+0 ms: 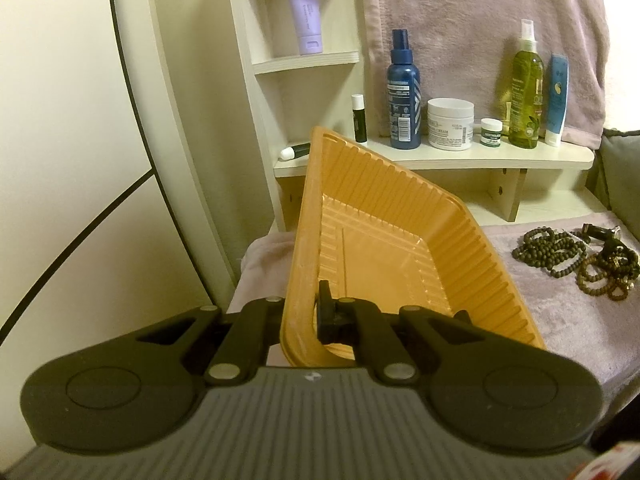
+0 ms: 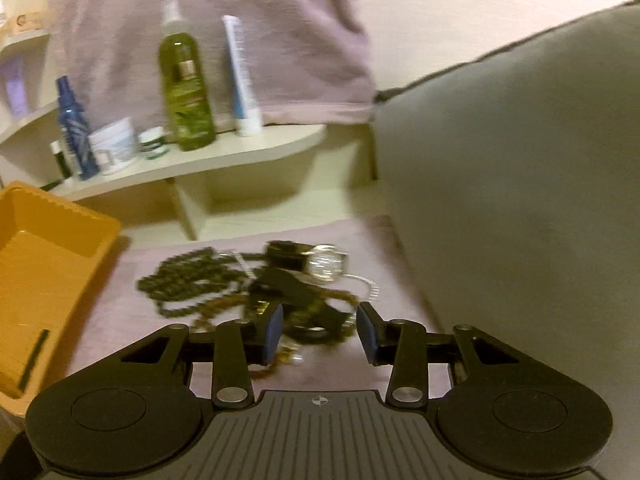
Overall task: Organize jewelry
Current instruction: 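Grasp a dark beaded bracelet from the pile with the right gripper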
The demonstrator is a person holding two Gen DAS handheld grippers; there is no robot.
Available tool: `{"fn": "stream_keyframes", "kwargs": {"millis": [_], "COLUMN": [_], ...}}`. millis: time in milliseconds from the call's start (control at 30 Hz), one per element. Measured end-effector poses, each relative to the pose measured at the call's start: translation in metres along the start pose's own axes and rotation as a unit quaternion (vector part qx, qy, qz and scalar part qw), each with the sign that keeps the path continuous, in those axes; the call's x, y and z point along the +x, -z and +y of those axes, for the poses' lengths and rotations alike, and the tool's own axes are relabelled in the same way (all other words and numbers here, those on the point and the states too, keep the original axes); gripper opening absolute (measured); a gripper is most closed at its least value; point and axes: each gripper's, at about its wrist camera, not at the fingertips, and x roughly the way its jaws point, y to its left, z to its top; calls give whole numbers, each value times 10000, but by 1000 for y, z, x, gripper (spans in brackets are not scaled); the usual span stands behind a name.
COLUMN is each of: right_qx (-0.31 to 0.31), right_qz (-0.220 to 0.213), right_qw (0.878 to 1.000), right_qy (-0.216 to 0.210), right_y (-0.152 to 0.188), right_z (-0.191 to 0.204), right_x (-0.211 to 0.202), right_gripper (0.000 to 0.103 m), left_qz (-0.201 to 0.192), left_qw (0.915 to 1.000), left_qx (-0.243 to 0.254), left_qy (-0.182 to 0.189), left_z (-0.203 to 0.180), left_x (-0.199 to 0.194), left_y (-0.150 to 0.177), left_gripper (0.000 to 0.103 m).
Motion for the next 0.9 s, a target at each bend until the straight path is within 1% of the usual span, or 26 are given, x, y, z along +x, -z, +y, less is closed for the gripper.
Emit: {"fn": "stream_keyframes", "kwargs": {"millis": [100,233,333,433,500,667,733,767,800,900], "right_qx": [-36,-182,-204,-178,-85,383,381,363,338,205], "right_qz": [0,61,25,20,87,297,290,298,293,292], "right_qw": [9999,9998,9996,9993,9993,9983,9984,9984,9985,9990], "right_qy": [127,54,-204,-343,-359,-309,-299,-311,-312,-279], "right_y": [2,6,6,2,-1,-4,-5,-5,-6,-6], "right_z": [-8,-7,-2,3,6,1,1,1,2,6], "right_x": [0,6,10,16,23,40,41,41,41,39], "right_gripper": [42,42,42,42,42,42,41,37,28,14], "left_qz": [1,-2,-2,3,4,5,5,5,5,3], "left_qw": [10000,10000,10000,10000,10000,10000,10000,10000,10000,10000], "left_qx": [2,6,6,-3,2,-14,-8,-8,-10,-23], "left_qy": [0,-1,-4,-6,-7,-9,-10,-11,-13,-11], "left_z": [0,0,1,1,1,1,0,0,0,1], "left_x": [1,0,1,1,1,1,0,0,0,0], "left_y": [0,0,0,-1,-1,-1,-1,-1,-1,0], "left_gripper": [4,4,4,4,4,4,4,4,4,4]}}
